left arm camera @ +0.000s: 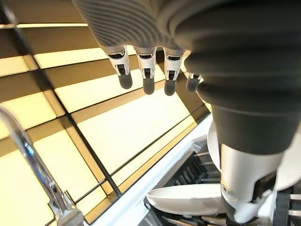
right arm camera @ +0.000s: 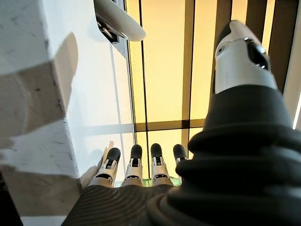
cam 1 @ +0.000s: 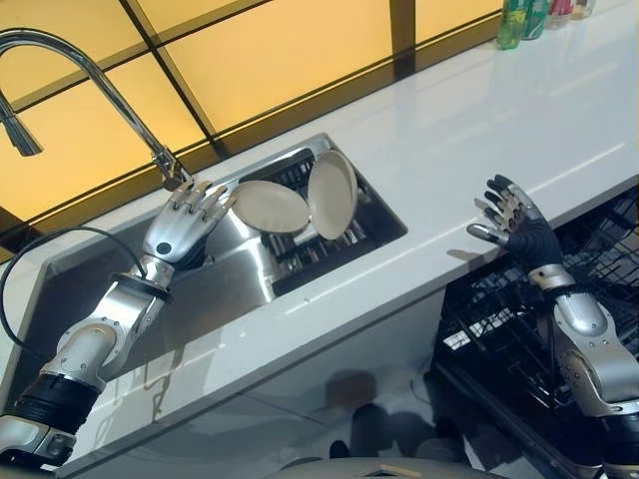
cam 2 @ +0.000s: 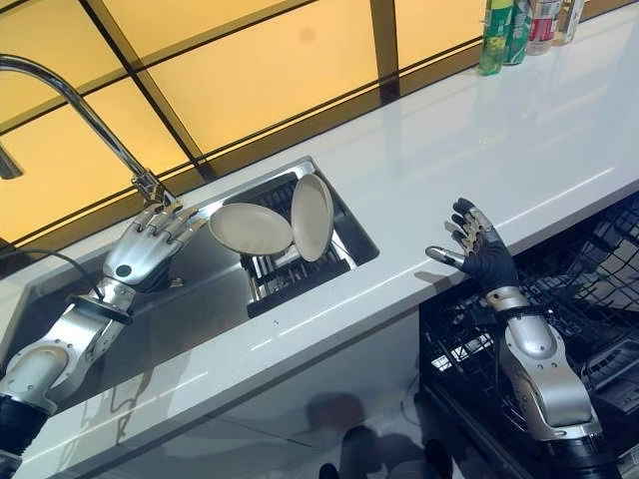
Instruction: Pick up plates and place into dishwasher.
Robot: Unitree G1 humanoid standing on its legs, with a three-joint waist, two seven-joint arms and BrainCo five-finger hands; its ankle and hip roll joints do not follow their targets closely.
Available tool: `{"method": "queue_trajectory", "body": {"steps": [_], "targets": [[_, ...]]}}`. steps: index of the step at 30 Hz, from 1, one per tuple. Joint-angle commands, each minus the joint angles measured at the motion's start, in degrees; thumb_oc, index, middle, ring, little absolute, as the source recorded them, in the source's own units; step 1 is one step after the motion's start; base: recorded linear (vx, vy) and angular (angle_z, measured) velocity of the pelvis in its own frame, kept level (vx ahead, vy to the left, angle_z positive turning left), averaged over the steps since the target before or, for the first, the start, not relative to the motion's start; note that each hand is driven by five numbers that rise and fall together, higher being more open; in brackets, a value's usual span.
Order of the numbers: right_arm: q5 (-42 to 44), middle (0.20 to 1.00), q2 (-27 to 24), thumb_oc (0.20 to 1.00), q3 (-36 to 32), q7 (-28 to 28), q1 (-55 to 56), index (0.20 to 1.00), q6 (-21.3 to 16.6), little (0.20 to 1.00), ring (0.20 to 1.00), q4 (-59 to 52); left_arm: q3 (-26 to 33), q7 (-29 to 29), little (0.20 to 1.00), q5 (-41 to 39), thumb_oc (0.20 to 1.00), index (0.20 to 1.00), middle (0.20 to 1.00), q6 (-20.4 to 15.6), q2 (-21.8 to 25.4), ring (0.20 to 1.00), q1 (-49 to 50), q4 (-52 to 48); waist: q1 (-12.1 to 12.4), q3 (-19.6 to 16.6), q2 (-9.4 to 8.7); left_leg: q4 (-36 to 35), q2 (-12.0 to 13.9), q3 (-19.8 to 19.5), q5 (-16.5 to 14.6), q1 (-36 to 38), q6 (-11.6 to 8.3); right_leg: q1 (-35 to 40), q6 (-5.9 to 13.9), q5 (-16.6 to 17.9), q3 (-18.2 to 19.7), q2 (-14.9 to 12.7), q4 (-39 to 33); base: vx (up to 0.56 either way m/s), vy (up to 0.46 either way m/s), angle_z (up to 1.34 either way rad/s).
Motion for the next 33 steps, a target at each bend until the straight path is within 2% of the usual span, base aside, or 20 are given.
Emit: {"method": "queue_trajectory", "body": {"steps": [1,3,5,6,7,9,11,13,14,15,16,20,22,30,33], "targets": [[-0.96,1.000,1.33,1.000,1.56,-0.13,1.06,1.000,-1.41,1.000,1.000,-2.99,1.56,2.66,1.000,-3.09,1.000,1.000,1.000,2.31,1.78,1.000,-1.98,1.94,1.52,-0.92,-5.01,5.73,-2.54,-5.18,-2.21,-2.91,2.44,-2.22,-3.53,-6.76,-4.34,2.33,9.42,-0.03,-0.269,0.00],[-1.22,1.000,1.66,1.000,1.87,-0.03,1.05,1.000,-1.70,1.000,1.000,-2.72,1.90,3.11,1.000,-3.30,1.000,1.000,1.000,2.17,1.71,1.000,-1.44,2.32,1.94,-0.80,-6.12,8.81,-2.34,-5.55,-3.05,-3.31,1.96,-2.12,-4.48,-7.35,-5.09,2.74,10.25,-0.04,-0.263,0.03],[-1.73,1.000,1.95,1.000,2.15,-0.28,1.01,1.000,-1.93,1.000,1.000,-2.46,2.18,3.41,1.000,-3.36,1.000,1.000,1.000,1.80,1.99,1.000,-1.05,2.29,2.60,-0.47,-7.70,14.89,-2.96,-5.92,-4.97,-4.82,1.47,-2.12,-5.26,-7.20,-5.93,2.46,10.90,-0.02,-0.225,0.05],[-2.07,1.000,2.14,1.000,2.46,-0.62,0.91,1.000,-2.24,1.000,1.000,-2.01,2.62,3.80,1.000,-3.50,1.000,1.000,1.000,1.07,2.20,1.000,-0.68,2.64,3.07,-0.09,-8.35,19.17,-3.31,-6.65,-4.57,-6.49,1.17,-2.15,-5.63,-7.07,-6.14,2.54,11.36,0.02,-0.168,0.04],[-2.39,1.000,2.55,1.000,2.53,-0.98,0.97,1.000,-2.42,1.000,1.000,-1.54,3.41,3.73,1.000,-3.78,1.000,1.000,1.000,0.17,2.72,1.000,-0.18,2.58,3.71,0.49,-8.71,22.60,-3.56,-7.90,-2.39,-8.33,0.81,-2.16,-5.91,-6.81,-5.95,2.90,11.81,0.05,-0.126,-0.04],[-2.14,1.000,2.92,1.000,3.01,-1.41,0.56,1.000,-2.58,1.000,1.000,-0.93,5.44,3.68,1.000,-3.83,1.000,1.000,1.000,-0.42,3.42,1.000,1.72,1.86,4.91,1.37,-9.17,23.99,-4.22,-10.57,-0.22,-10.69,1.05,-2.14,-5.97,-6.74,-4.50,3.74,12.58,0.08,-0.015,-0.21],[-2.08,1.000,2.79,1.000,3.76,-0.95,-0.43,1.000,-2.97,1.000,1.000,-0.34,7.63,3.49,1.000,-5.15,1.000,1.000,1.000,0.56,4.80,1.000,3.69,1.01,6.16,1.88,-9.06,19.95,-4.37,-12.93,2.00,-11.92,1.56,-2.54,-5.90,-7.15,-2.50,4.99,13.04,0.06,0.113,-0.47],[-2.13,1.000,1.56,1.000,4.62,-1.57,-2.41,1.000,-2.91,1.000,1.000,-0.27,7.62,5.36,1.000,-5.86,1.000,1.000,1.000,2.20,5.04,1.000,3.66,1.93,6.68,2.85,-8.28,17.07,-4.16,-13.51,5.85,-14.66,1.13,-3.42,-6.13,-7.98,-0.77,6.40,13.29,-0.02,0.186,-0.79],[-1.70,1.000,0.41,1.000,5.21,-2.38,-3.94,1.000,-3.05,1.000,1.000,0.06,6.86,6.43,1.000,-6.53,1.000,1.000,1.000,3.24,5.38,1.000,2.61,2.60,6.69,3.35,-8.52,17.27,-5.16,-12.95,3.73,-15.67,1.52,-3.96,-6.28,-8.85,-0.14,6.12,13.43,-0.14,0.233,-0.96],[-1.13,1.000,-0.64,1.000,5.74,-3.29,-6.20,1.000,-3.43,1.000,1.000,0.79,5.92,8.05,1.000,-6.97,1.000,1.000,1.000,4.04,5.59,1.000,0.81,3.84,6.66,4.23,-8.32,17.44,-5.37,-12.28,3.60,-17.54,1.47,-5.51,-6.44,-9.28,0.24,6.33,14.09,-0.24,0.253,-0.84],[-0.56,1.000,-1.69,1.000,6.01,-4.09,-8.81,1.000,-3.70,1.000,1.000,1.62,4.92,9.01,1.000,-7.85,1.000,1.000,1.000,5.02,6.34,1.000,-1.76,4.72,6.32,5.20,-8.31,17.08,-5.90,-11.39,1.78,-18.37,1.81,-7.64,-6.38,-9.26,0.22,6.16,14.54,-0.29,0.242,-0.65],[1.14,1.000,-3.59,1.000,5.88,-5.51,-12.59,1.000,-6.71,1.000,1.000,2.72,2.19,14.03,1.000,-8.66,1.000,1.000,1.000,7.51,8.90,1.000,-8.87,8.50,5.34,9.24,-8.89,18.46,-6.72,-9.84,-0.82,-21.68,1.56,-13.65,-5.91,-7.83,-0.39,5.23,15.66,-0.21,0.189,-0.12],[0.44,1.000,-3.36,1.000,7.23,-6.83,-14.89,1.000,-8.57,1.000,1.000,3.33,0.17,16.72,1.000,-8.69,1.000,1.000,1.000,8.65,10.43,1.000,-14.12,11.12,4.72,12.06,-9.56,20.09,-7.04,-9.40,-2.07,-23.64,2.09,-17.54,-5.40,-6.48,0.03,4.92,17.06,-0.19,0.130,-0.06],[-2.50,1.000,-1.57,1.000,10.74,-11.08,-19.79,1.000,-11.45,1.000,1.000,4.44,-9.01,21.97,1.000,-11.46,1.000,1.000,1.000,13.10,13.58,1.000,-31.85,16.00,3.75,17.64,-11.13,20.85,-7.09,-7.87,-3.03,-27.15,4.17,-22.40,-4.34,-3.18,2.91,5.05,16.71,-0.09,0.072,-0.13],[-3.69,1.000,-0.87,1.000,11.23,-11.87,-21.30,1.000,-11.49,1.000,1.000,4.82,-10.58,24.82,1.000,-11.99,1.000,1.000,1.000,16.95,13.39,1.000,-35.23,16.69,3.67,18.37,-11.20,20.46,-7.28,-7.65,-3.26,-27.51,4.68,-22.84,-4.05,-2.36,3.60,4.67,15.85,-0.02,0.040,-0.05]]}}
